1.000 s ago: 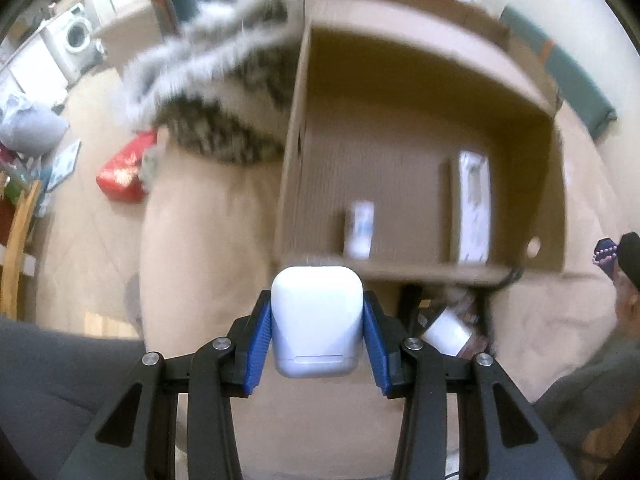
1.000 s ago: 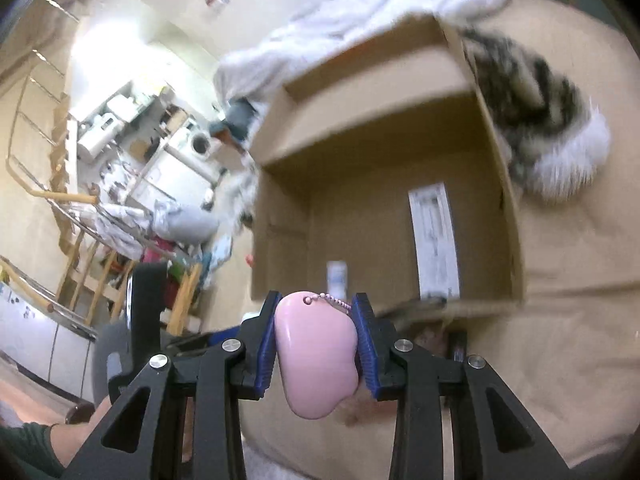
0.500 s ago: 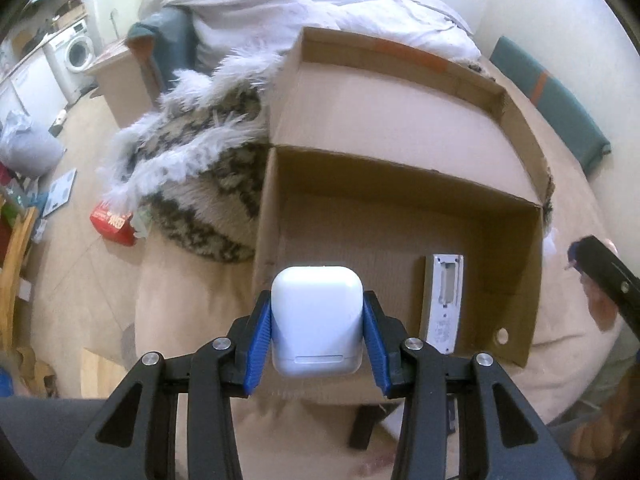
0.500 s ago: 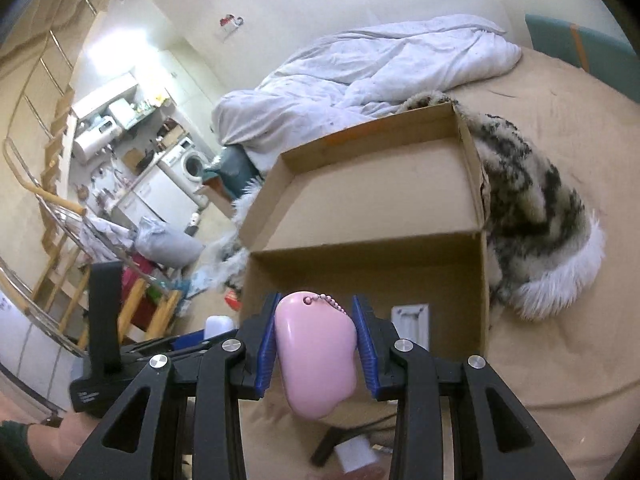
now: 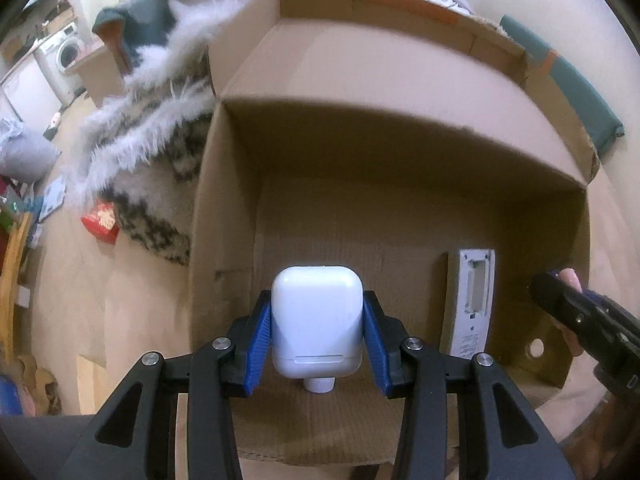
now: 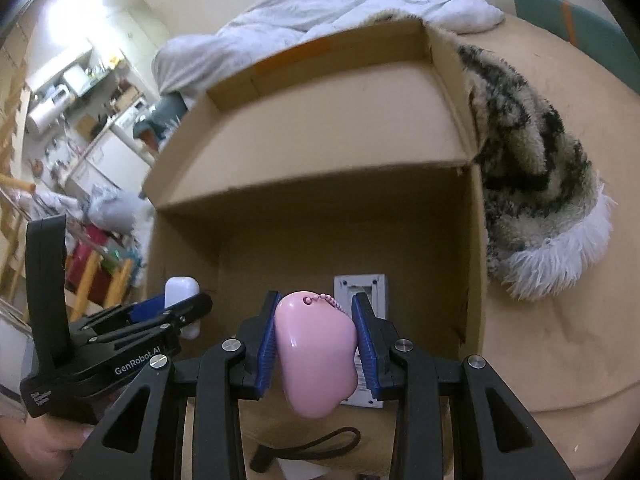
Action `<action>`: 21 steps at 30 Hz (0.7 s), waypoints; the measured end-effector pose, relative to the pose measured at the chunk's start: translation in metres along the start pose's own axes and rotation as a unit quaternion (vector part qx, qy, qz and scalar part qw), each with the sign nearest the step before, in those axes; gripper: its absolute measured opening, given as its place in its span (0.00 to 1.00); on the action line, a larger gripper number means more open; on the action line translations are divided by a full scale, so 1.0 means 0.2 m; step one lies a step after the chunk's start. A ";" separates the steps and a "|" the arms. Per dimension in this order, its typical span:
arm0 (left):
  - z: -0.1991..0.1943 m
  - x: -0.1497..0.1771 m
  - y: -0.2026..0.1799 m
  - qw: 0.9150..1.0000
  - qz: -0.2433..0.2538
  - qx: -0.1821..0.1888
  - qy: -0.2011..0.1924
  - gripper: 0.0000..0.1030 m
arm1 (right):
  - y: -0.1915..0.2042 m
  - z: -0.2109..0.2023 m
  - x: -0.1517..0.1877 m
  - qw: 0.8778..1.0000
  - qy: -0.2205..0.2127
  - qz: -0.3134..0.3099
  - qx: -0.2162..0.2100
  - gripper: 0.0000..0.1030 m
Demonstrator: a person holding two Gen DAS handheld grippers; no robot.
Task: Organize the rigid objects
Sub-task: 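Carry the earbud case and pink keychain into the box with both tools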
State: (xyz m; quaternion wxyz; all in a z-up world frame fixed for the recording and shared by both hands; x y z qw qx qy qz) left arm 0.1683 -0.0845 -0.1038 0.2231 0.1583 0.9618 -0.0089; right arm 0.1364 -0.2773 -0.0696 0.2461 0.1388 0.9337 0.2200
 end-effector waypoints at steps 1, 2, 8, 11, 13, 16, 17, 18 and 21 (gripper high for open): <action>0.01 0.00 0.00 1.000 0.002 -0.002 0.000 0.38 | 0.00 0.02 0.00 1.000 0.004 -0.001 0.005 0.36; 0.01 0.01 0.00 1.000 0.007 -0.009 -0.002 0.38 | 0.00 0.03 0.00 1.000 0.008 -0.002 0.011 0.36; 0.03 0.02 -0.01 1.000 0.024 -0.016 -0.008 0.38 | -0.02 0.13 0.02 0.998 0.030 -0.009 0.048 0.36; 0.02 0.02 -0.02 0.999 0.041 -0.020 -0.014 0.38 | -0.04 0.16 0.02 0.997 0.039 -0.009 0.070 0.36; 0.01 0.02 -0.04 0.999 0.046 -0.017 -0.013 0.38 | -0.04 0.18 0.03 0.996 0.042 -0.013 0.084 0.36; 0.03 0.03 -0.07 0.998 0.052 -0.016 -0.005 0.38 | -0.02 0.21 0.04 0.994 0.042 -0.028 0.097 0.37; 0.04 0.03 -0.08 0.998 0.054 -0.017 -0.003 0.38 | 0.00 0.23 0.05 0.994 0.043 -0.030 0.100 0.37; 0.05 0.03 -0.08 0.998 0.055 -0.017 -0.001 0.38 | 0.00 0.24 0.05 0.994 0.046 -0.029 0.100 0.37; 0.06 0.03 -0.09 0.998 0.056 -0.021 0.003 0.38 | 0.00 0.24 0.05 0.994 0.049 -0.021 0.092 0.37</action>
Point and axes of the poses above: each gripper's, at about its wrist camera, not at the fingertips, and z roughly the way its jaws point, y to its left, x to its underside, the point moved 2 cm from there along z, roughly the way its jaws point, and after that the axes turned 15 degrees about z, right-handed, at the moved point
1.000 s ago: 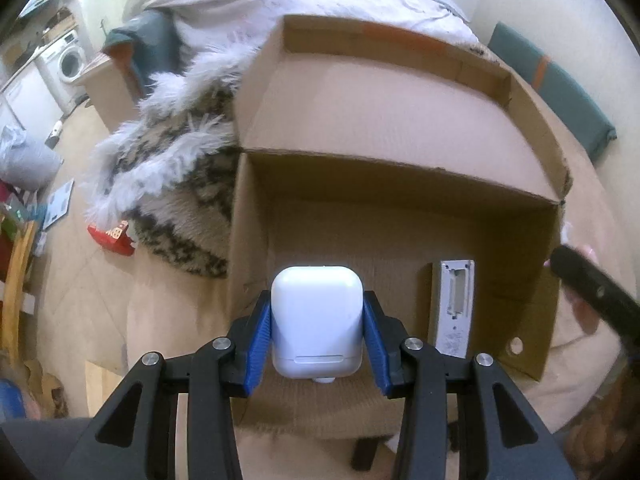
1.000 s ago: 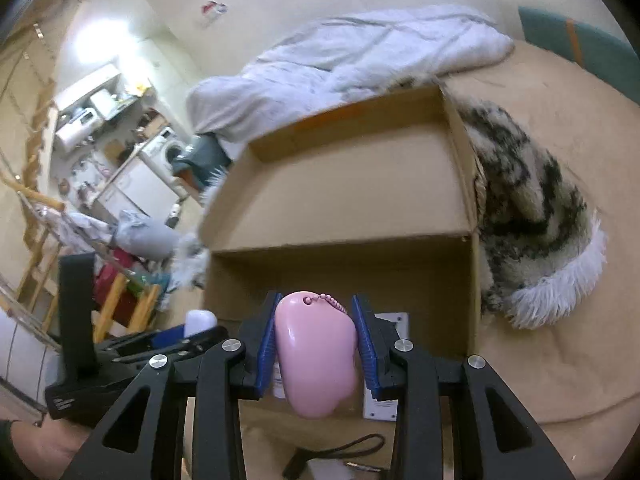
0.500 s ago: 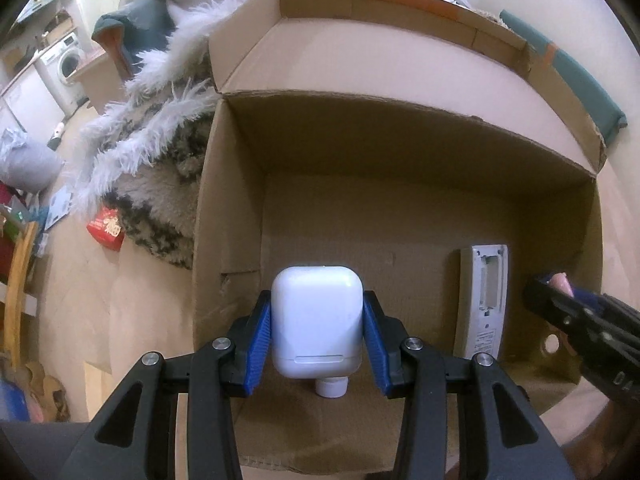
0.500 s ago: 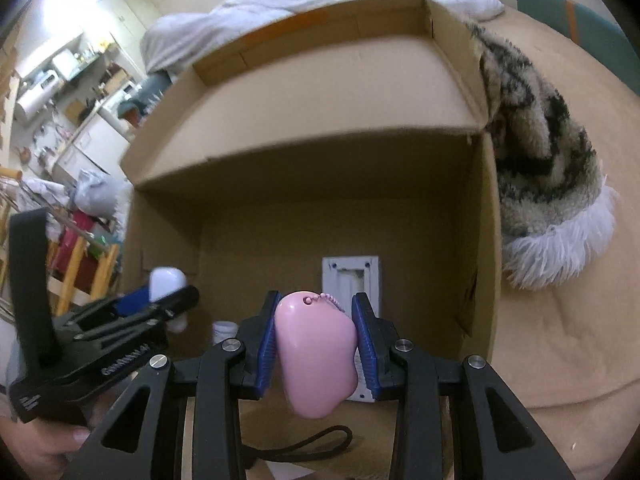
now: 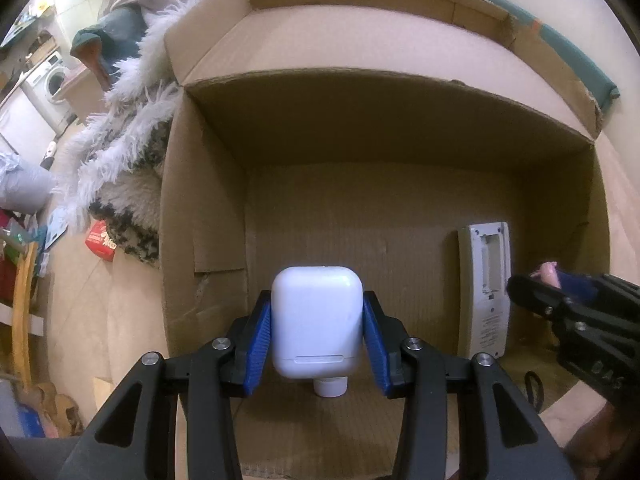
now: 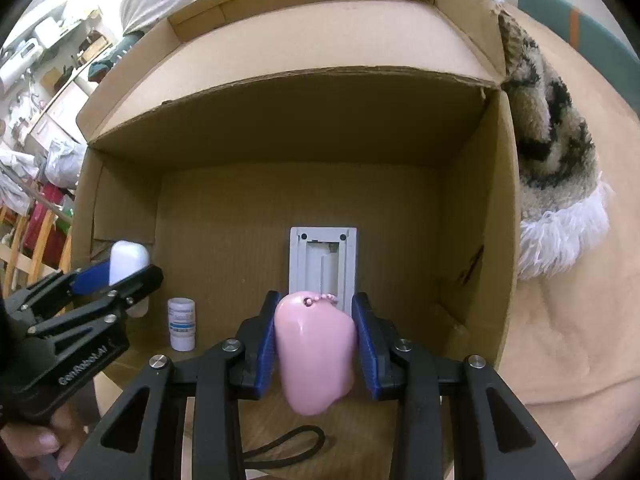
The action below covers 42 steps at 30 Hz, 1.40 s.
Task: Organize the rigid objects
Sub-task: 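Carry the earbud case and pink keychain into the box with both tools, then open the left tool releasing the case while the right tool releases the keychain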
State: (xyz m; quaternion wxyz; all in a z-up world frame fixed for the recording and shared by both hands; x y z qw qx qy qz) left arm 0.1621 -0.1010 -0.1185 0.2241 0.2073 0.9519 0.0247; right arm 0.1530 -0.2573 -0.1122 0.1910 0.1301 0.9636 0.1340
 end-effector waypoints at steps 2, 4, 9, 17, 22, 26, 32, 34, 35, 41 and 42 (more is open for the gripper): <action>0.00 0.00 -0.01 1.000 0.002 -0.002 0.000 0.38 | -0.01 0.01 0.00 1.000 0.000 0.003 -0.005 0.37; 0.00 0.00 -0.02 1.000 0.003 -0.002 -0.001 0.38 | -0.01 0.02 0.01 1.000 0.002 0.002 -0.004 0.37; 0.01 0.00 -0.02 1.000 0.005 0.000 0.000 0.38 | -0.01 0.00 -0.01 0.999 0.004 0.020 -0.037 0.46; 0.00 0.01 -0.01 1.000 0.002 0.003 0.006 0.43 | 0.06 -0.08 -0.01 0.997 -0.028 0.013 -0.076 0.78; -0.02 0.01 -0.03 1.000 -0.002 0.008 -0.003 0.66 | 0.02 -0.11 -0.05 0.997 -0.048 0.018 -0.061 0.79; -0.03 0.01 -0.02 1.000 -0.013 0.011 -0.006 0.66 | -0.01 -0.12 -0.06 0.997 -0.048 0.030 -0.061 0.79; -0.03 0.01 0.03 0.999 -0.030 0.018 -0.006 0.66 | 0.00 -0.12 -0.05 0.997 -0.044 0.021 -0.061 0.79; -0.04 0.01 0.03 0.999 -0.029 0.016 -0.010 0.66 | 0.00 -0.12 -0.05 0.997 -0.045 0.019 -0.060 0.79; -0.04 0.00 0.04 0.999 -0.029 0.017 -0.012 0.66 | 0.00 -0.13 -0.05 0.997 -0.044 0.020 -0.060 0.79; -0.09 -0.01 0.04 0.999 -0.030 0.027 -0.014 0.66 | -0.01 -0.15 -0.05 0.996 -0.049 0.027 -0.066 0.79; -0.11 -0.01 0.05 0.999 -0.031 0.028 -0.017 0.66 | -0.01 -0.16 -0.05 0.996 -0.051 0.029 -0.067 0.79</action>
Point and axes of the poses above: each gripper's, at about its wrist camera, not at the fingertips, and z roughly the way its jaws point, y to its left, x to its underside, the point moved 2 cm from there along z, roughly the way its jaws point, and after that the axes turned 15 degrees about z, right-handed, at the moved point
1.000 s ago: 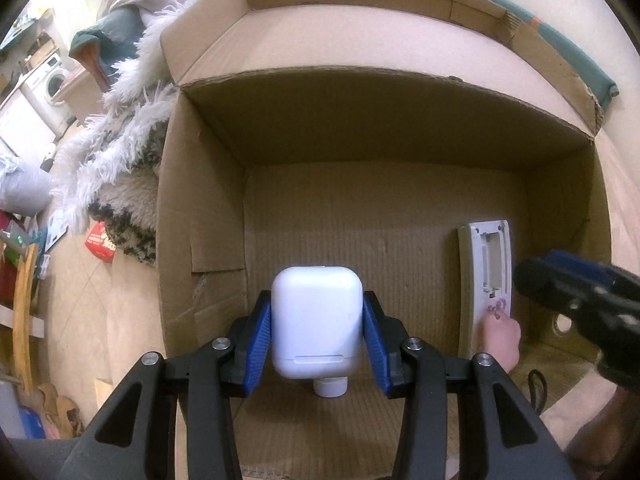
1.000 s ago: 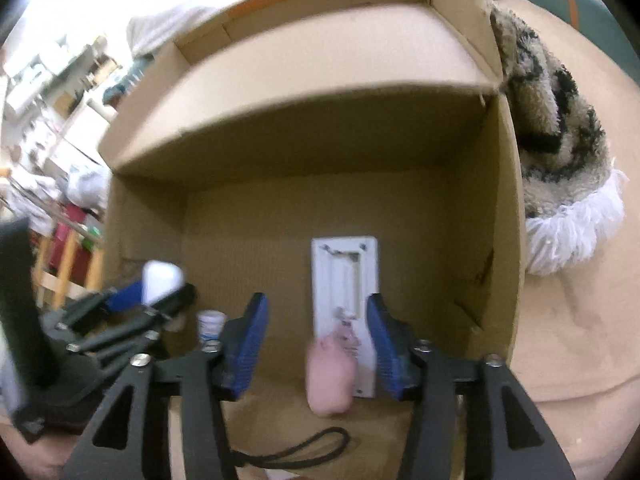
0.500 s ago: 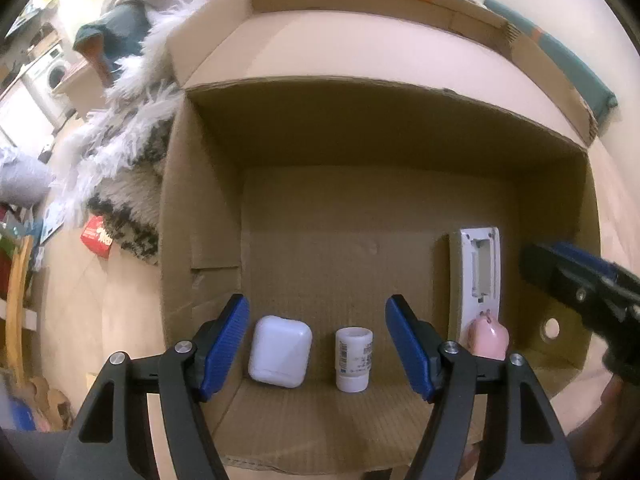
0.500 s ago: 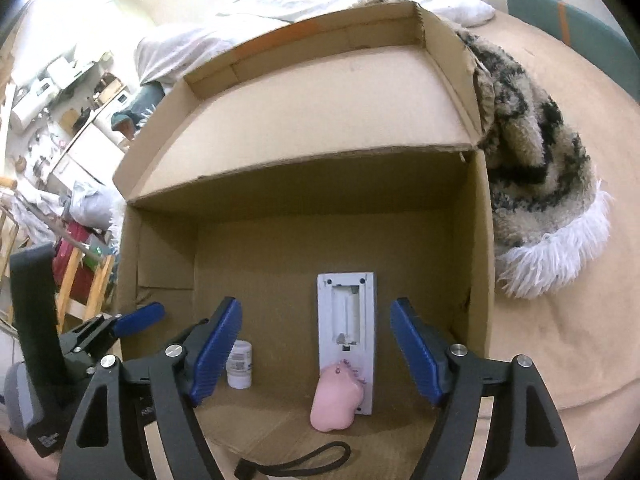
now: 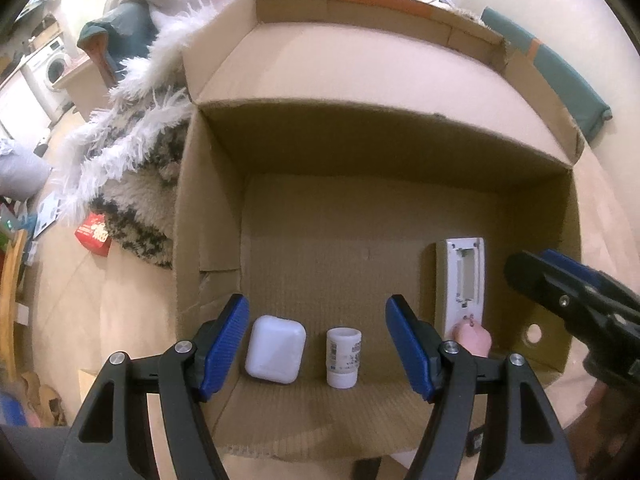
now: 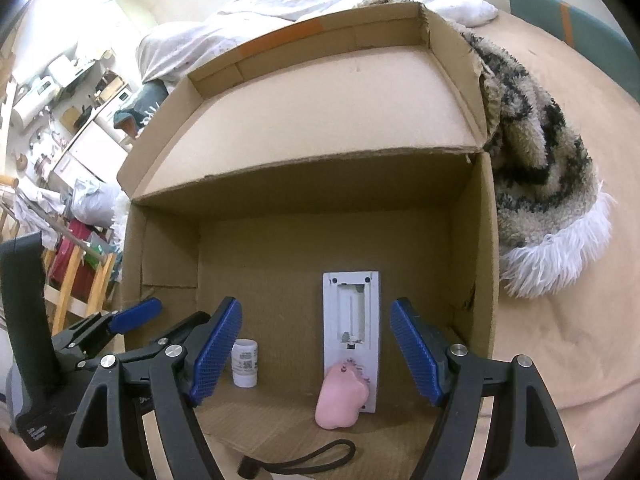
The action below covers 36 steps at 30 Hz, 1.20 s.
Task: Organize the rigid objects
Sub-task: 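Open the left tool releasing the case while the right tool releases the keychain, then withdraw both tools from the box and move the right tool toward the remaining items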
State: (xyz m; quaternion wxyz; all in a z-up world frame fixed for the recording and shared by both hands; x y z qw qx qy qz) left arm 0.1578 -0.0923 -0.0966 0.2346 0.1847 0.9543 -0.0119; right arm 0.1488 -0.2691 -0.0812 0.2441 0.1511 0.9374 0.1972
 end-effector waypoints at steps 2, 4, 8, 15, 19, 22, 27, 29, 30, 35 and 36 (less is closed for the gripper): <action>-0.03 -0.01 0.01 1.000 0.002 -0.007 -0.005 0.66 | -0.01 -0.02 0.00 1.000 -0.003 0.004 -0.001 0.79; -0.06 -0.01 0.02 1.000 0.004 -0.015 -0.009 0.66 | -0.01 -0.04 0.00 1.000 -0.007 0.007 -0.002 0.79; -0.12 0.02 0.05 1.000 -0.001 -0.015 -0.010 0.66 | -0.02 -0.07 0.01 1.000 -0.013 0.008 0.001 0.79; -0.25 0.11 0.07 1.000 -0.003 -0.022 -0.015 0.66 | 0.00 -0.16 0.09 1.000 -0.019 -0.009 0.009 0.79; -0.28 0.18 0.11 1.000 -0.015 -0.024 -0.012 0.66 | 0.01 -0.20 0.15 0.999 -0.028 -0.036 0.024 0.79; -0.29 0.23 0.14 0.999 -0.027 -0.029 -0.008 0.66 | 0.02 -0.21 0.20 0.998 -0.025 -0.044 0.031 0.79; -0.28 0.32 0.16 0.999 -0.036 -0.033 0.005 0.66 | 0.00 -0.25 0.29 0.998 -0.019 -0.046 0.034 0.79; -0.28 0.35 0.16 0.999 -0.037 -0.029 0.008 0.66 | -0.02 -0.26 0.33 0.999 -0.014 -0.039 0.034 0.79; -0.27 0.36 0.16 0.999 -0.037 -0.030 0.010 0.66 | -0.04 -0.26 0.34 0.999 -0.010 -0.033 0.033 0.79; -0.26 0.40 0.21 0.998 -0.054 -0.034 0.014 0.66 | -0.15 -0.29 0.42 1.000 0.015 0.023 0.014 0.79; -0.26 0.40 0.23 0.997 -0.062 -0.034 0.013 0.66 | -0.17 -0.29 0.43 0.999 0.018 0.032 0.013 0.79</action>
Point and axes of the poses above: each gripper's, at about its wrist camera, not at the fingertips, and z roughly the way its jaws point, y to its left, x to its underside, the point moved 2 cm from there along z, roughly the way its jaws point, and after that the axes turned 15 degrees about z, right-handed, at the moved point
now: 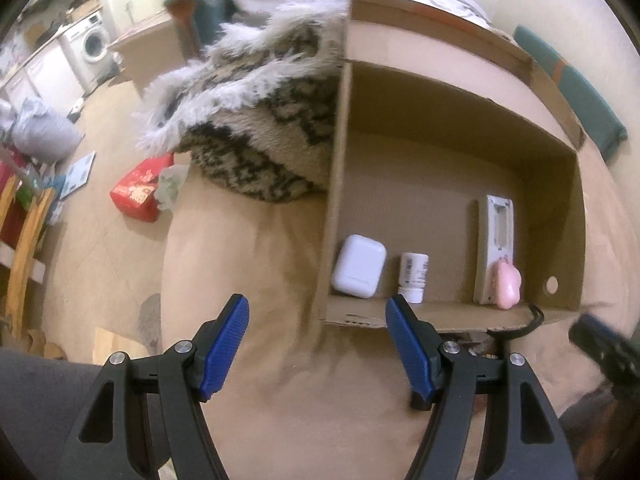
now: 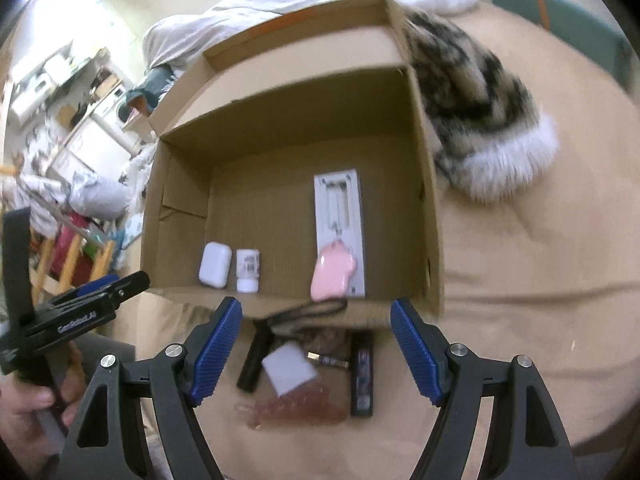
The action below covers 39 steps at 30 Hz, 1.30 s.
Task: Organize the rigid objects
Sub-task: 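Withdraw both tools from the box and move the right tool toward the remaining items, then grasp the pink translucent comb with the right tool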
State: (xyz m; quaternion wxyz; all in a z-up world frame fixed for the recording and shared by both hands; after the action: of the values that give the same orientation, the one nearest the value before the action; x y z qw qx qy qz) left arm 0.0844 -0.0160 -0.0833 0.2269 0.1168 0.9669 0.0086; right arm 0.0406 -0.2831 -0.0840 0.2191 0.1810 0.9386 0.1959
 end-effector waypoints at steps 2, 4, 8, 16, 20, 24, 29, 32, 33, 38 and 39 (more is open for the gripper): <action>0.00 0.00 0.02 1.000 -0.013 -0.002 0.000 0.66 | -0.04 0.00 0.03 1.000 0.008 0.014 0.001 0.79; 0.01 0.01 0.04 1.000 -0.023 -0.002 0.003 0.66 | -0.08 0.01 0.05 0.999 0.020 0.034 -0.003 0.79; 0.01 0.01 0.03 0.999 -0.034 0.016 0.008 0.66 | -0.14 0.10 0.11 0.995 0.070 0.072 0.007 0.79; 0.01 0.01 0.01 0.999 -0.028 0.022 0.011 0.66 | -0.14 0.34 0.23 0.980 0.172 0.087 0.043 0.79; 0.02 0.01 0.01 0.999 -0.032 0.028 0.016 0.66 | -0.07 0.40 0.36 0.974 0.207 0.087 0.019 0.79; 0.03 0.00 0.01 0.998 -0.040 0.035 0.019 0.66 | 0.10 0.44 0.43 0.975 0.193 -0.062 0.091 0.79; 0.03 0.00 0.00 0.998 -0.038 0.038 0.020 0.66 | 0.20 0.51 0.54 0.962 0.193 -0.144 0.126 0.96; 0.05 0.00 0.00 0.998 -0.039 0.038 0.023 0.66 | 0.24 0.57 0.57 0.957 0.182 -0.169 0.150 0.98; 0.05 0.00 -0.01 0.998 -0.038 0.038 0.024 0.66 | 0.24 0.59 0.58 0.958 0.181 -0.164 0.150 0.99; 0.07 0.01 -0.04 0.999 -0.024 0.034 0.030 0.66 | 0.27 0.64 0.56 0.961 0.170 -0.152 0.156 0.99; 0.07 0.02 -0.05 0.999 -0.021 0.036 0.032 0.66 | 0.28 0.63 0.56 0.961 0.169 -0.155 0.155 0.98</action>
State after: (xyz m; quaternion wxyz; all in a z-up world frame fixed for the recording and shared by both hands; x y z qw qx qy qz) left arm 0.0853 -0.0249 -0.0976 0.1918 0.1046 0.9755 -0.0275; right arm 0.0211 -0.1517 -0.2021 0.0544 0.0292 0.9973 0.0392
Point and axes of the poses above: each gripper's, at about its wrist camera, not at the fingertips, and z roughly the way its jaws point, y to its left, x to its underside, the point moved 2 cm from there along z, roughly the way its jaws point, and after that the axes turned 15 degrees about z, right-handed, at the moved point
